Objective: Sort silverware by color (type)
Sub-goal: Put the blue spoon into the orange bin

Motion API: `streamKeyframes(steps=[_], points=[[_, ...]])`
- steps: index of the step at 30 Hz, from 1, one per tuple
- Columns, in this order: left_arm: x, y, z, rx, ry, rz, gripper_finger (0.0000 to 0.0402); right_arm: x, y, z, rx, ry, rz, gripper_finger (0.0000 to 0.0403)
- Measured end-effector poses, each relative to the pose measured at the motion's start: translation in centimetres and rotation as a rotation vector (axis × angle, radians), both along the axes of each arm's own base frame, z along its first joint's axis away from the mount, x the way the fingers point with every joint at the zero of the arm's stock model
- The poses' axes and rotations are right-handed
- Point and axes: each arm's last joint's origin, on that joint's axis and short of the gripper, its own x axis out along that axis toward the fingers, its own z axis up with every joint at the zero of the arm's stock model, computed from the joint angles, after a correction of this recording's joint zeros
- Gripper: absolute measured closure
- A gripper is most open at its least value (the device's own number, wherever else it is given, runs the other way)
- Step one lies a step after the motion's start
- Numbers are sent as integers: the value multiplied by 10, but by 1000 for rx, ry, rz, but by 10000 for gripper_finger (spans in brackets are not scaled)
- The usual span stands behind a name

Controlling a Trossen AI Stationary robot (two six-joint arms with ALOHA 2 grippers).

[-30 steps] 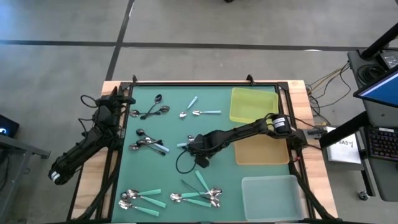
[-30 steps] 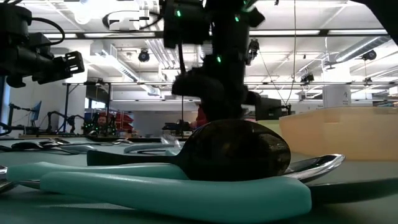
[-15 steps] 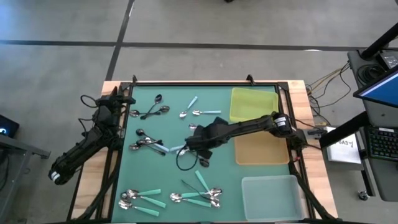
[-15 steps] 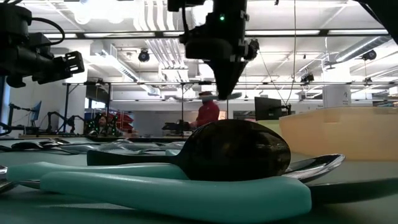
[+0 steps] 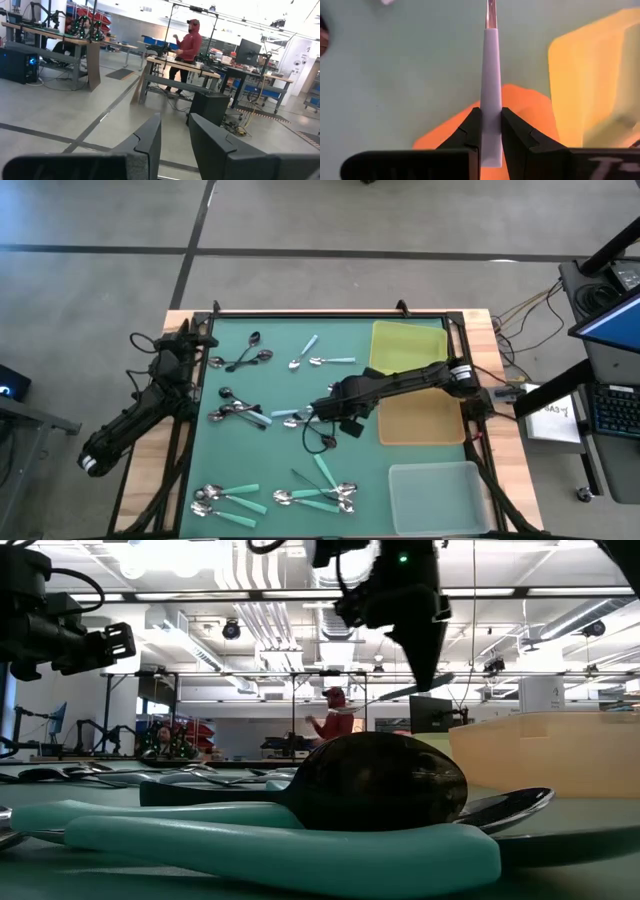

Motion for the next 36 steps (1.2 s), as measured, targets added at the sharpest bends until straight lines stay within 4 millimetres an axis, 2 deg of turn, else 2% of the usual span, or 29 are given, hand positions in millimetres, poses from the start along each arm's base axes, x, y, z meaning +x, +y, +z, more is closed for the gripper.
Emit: streamKeyframes(steps=[5, 11, 17, 21, 26, 36], points=[[0, 0, 0, 1, 0, 1, 318, -32, -4, 15, -15, -19, -87, 369], [0, 0, 0, 1, -1, 1, 318, -80, -8, 26, -48, -77, -276, 361], [0, 0, 0, 1, 0, 0, 318, -126, -5, 16, -81, -84, -415, 360], [0, 0, 0, 1, 0, 1, 318, -149, -1, 5, -88, -82, -496, 360], [0, 0, 0, 1, 0, 1, 318, -164, 3, -10, -74, -148, -551, 360], [0, 0, 0, 1, 0, 1, 318, -175, 1, -36, -18, -225, -577, 358]])
